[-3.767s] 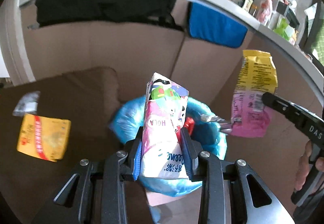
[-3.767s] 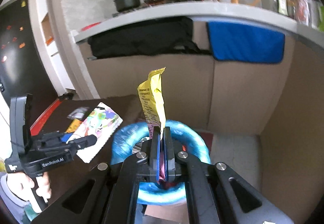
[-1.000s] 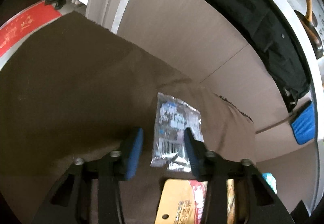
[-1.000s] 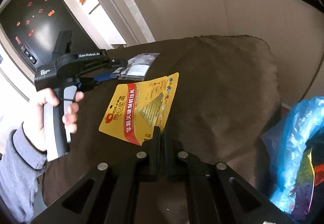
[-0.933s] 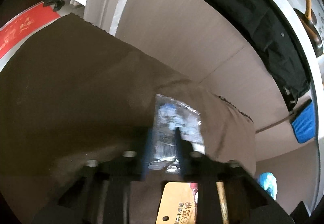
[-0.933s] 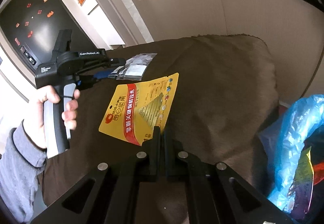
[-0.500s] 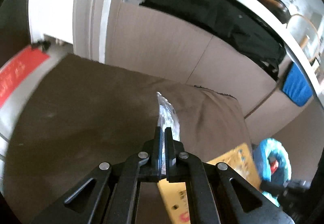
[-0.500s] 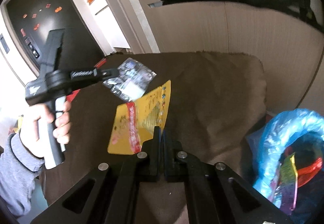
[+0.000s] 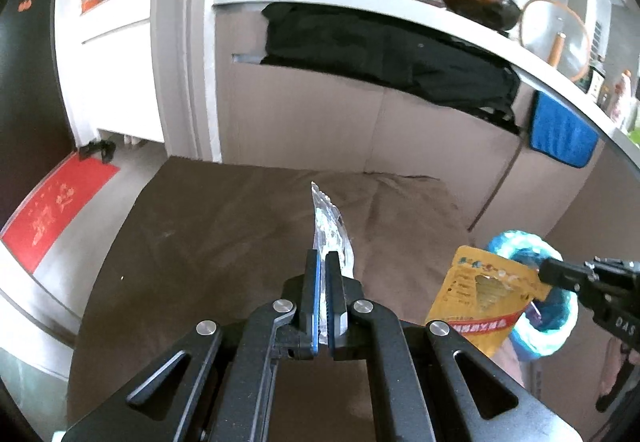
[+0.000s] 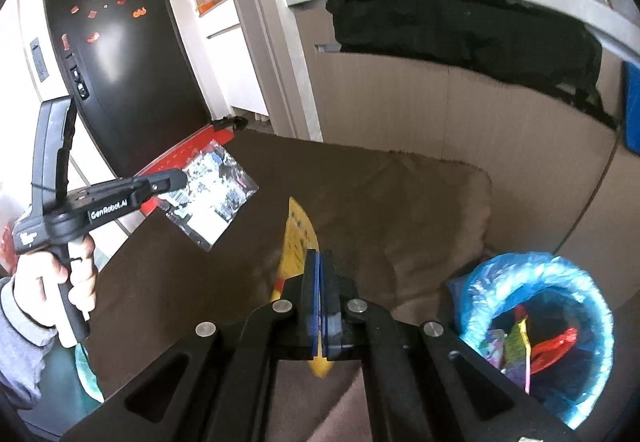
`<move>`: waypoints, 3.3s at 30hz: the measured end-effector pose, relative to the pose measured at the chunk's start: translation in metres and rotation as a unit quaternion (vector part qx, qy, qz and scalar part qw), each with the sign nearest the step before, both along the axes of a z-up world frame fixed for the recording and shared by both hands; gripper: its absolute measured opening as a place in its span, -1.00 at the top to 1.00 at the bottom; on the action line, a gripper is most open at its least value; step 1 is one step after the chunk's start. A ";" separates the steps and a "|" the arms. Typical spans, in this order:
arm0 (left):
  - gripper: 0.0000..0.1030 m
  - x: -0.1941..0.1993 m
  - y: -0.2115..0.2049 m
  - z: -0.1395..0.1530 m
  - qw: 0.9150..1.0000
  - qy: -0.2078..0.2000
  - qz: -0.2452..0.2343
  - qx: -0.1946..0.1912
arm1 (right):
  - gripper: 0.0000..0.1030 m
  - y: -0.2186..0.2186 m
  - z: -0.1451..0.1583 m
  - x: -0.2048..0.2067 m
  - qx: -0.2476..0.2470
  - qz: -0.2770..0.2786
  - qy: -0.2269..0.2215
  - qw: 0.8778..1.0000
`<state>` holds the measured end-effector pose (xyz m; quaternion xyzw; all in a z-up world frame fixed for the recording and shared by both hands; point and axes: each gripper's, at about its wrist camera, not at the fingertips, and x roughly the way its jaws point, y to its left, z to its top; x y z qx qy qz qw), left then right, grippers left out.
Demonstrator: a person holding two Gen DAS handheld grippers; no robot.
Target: Collect trash
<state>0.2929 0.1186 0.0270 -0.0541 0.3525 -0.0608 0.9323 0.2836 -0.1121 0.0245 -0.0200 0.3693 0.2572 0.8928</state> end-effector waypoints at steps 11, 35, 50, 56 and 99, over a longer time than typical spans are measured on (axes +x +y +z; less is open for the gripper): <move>0.96 -0.025 -0.046 0.042 0.999 -0.034 -0.035 0.002 | 1.00 -0.031 0.047 -0.029 -0.013 -0.017 -0.053 0.998; 0.96 0.008 -0.266 0.012 0.977 0.017 -0.202 -0.063 | 1.00 -0.210 0.053 -0.035 -0.028 -0.175 -0.073 0.981; 0.88 0.025 -0.304 -0.081 0.980 0.056 -0.188 -0.040 | 0.93 -0.233 -0.062 -0.003 -0.019 -0.189 0.005 0.982; 0.67 0.022 -0.289 -0.083 0.985 0.057 -0.157 -0.046 | 0.82 -0.231 -0.063 -0.014 0.006 -0.193 0.009 0.981; 0.58 -0.358 -0.155 0.001 0.986 -0.145 -0.014 0.084 | 0.42 -0.108 -0.015 -0.380 -0.013 -0.223 -0.170 0.960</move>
